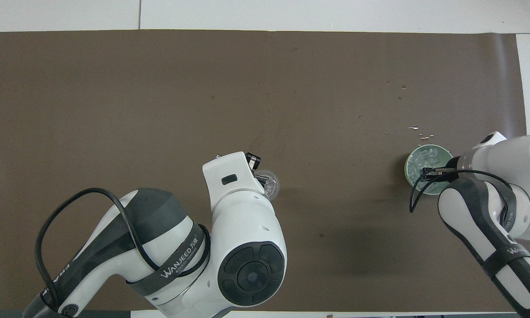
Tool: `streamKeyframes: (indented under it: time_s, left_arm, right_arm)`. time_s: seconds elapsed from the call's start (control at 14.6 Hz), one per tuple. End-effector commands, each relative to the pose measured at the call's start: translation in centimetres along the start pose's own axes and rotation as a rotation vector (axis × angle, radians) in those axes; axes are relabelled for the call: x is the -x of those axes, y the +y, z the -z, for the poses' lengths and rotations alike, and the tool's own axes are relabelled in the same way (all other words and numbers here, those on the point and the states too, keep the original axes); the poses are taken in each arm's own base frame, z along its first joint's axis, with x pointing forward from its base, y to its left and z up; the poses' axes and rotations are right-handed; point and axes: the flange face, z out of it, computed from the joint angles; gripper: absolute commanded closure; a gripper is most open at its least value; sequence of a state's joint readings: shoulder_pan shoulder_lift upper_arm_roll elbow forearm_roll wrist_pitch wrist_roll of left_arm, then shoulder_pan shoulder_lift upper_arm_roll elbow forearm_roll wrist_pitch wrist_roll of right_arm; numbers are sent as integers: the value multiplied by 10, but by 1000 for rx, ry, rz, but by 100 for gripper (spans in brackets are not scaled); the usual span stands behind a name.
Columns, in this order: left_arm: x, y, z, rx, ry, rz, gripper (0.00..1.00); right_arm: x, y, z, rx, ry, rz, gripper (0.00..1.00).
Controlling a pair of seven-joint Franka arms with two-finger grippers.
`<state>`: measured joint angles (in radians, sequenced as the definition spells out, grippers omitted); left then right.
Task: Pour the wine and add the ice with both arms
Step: 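Tilt the jigger over the clear glass with the left gripper to pour, then carry the jigger back with the left gripper while the right gripper grips ice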
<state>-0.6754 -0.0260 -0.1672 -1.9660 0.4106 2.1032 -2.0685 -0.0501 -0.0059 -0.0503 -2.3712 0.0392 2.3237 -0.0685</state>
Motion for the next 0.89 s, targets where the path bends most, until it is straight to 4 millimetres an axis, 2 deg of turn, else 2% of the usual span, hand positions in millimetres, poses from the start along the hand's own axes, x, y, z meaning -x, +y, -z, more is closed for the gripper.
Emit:
streamKeyframes:
  time_s: [0.0, 0.14, 0.41, 0.55, 0.68, 0.82]
  left_arm:
    - [-13, 9, 0, -22, -12, 45, 100]
    - [-33, 13, -3, -66, -105, 74, 100]
    - [-103, 19, -15, -133, -339, 136, 100]
    - [-139, 17, -29, -148, -436, 182, 100]
    - [-178, 7, -46, -139, -524, 197, 100]
    - [-218, -13, -65, -115, -617, 241, 100]
  right_arm:
    - [7, 3, 1, -15, 17, -24, 56]
    - [7, 3, 1, -15, 17, -25, 56]
    - [7, 2, 1, -15, 18, -24, 56]
    - [7, 2, 1, -15, 18, -22, 56]
    - [6, 2, 2, -15, 20, -22, 61]
    - [7, 2, 1, -15, 18, -22, 70]
